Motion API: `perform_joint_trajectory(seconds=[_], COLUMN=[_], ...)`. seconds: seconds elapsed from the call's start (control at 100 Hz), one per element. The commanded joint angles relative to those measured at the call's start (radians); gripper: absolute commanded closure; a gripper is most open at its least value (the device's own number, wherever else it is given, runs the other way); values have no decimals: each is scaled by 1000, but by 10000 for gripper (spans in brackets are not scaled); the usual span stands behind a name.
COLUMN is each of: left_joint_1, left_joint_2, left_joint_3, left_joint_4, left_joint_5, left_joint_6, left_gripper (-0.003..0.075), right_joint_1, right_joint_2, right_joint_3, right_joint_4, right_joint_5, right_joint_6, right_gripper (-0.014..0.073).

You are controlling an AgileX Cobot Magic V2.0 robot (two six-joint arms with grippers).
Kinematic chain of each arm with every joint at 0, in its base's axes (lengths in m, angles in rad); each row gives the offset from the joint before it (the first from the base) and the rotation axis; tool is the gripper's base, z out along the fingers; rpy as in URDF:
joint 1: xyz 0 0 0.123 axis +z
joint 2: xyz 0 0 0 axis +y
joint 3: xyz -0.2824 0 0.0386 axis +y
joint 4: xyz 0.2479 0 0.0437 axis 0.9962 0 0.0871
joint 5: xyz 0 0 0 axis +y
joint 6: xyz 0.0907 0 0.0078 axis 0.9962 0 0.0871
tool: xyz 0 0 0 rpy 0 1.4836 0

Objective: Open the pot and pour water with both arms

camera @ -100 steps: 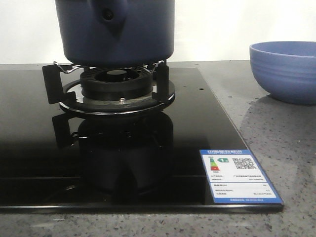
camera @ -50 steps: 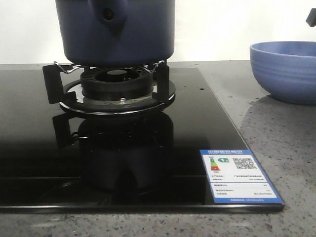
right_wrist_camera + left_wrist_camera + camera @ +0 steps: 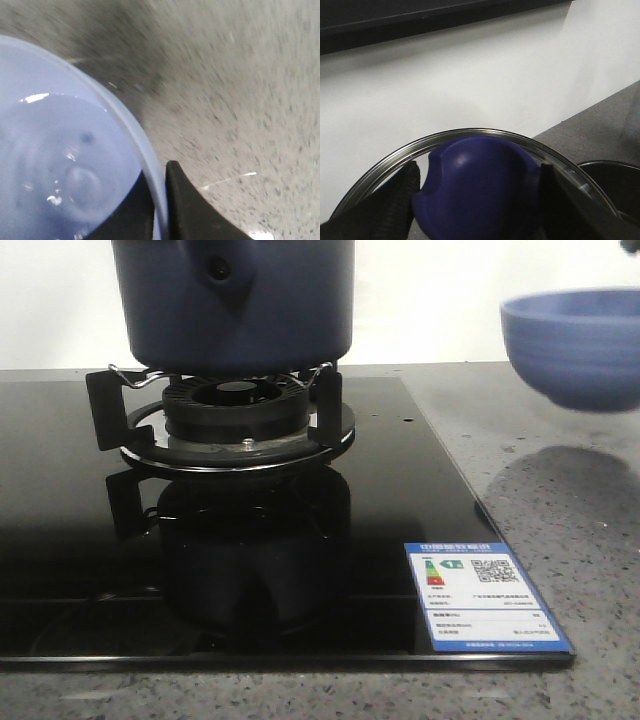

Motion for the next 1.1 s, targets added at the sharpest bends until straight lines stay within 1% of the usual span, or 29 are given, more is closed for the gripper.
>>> perform_joint_trajectory(seconds=[0.0,0.34,0.66,0.78,0.88,1.09], left_joint_1=[9,36,57,64,73,86], left_joint_2=[-32,-9,-7,-7,-7,-7], left_joint_3=[-40,-40,-40,-40,-40,-40], left_joint_4=[-100,-114,-116,-116,-116,-120], left_joint_5=[-37,-12,-10,-10,-10,-10], left_joint_6=[-13,-20,-20,-20,-20,-20], left_gripper=[374,374,374,374,374,374], right_joint_1=[22,192,348,396,422,471], right_joint_2=[-45,-13,135,189,215,226], right_joint_3=[-109,-438,-723,-783,-800,-800], right_joint_4=[46,51,53,53,55,55], right_joint_5=[2,103,151,148,129,-2], right_joint_6=[-3,-3,41,41,41,41], right_gripper=[655,655,652,652,652,652])
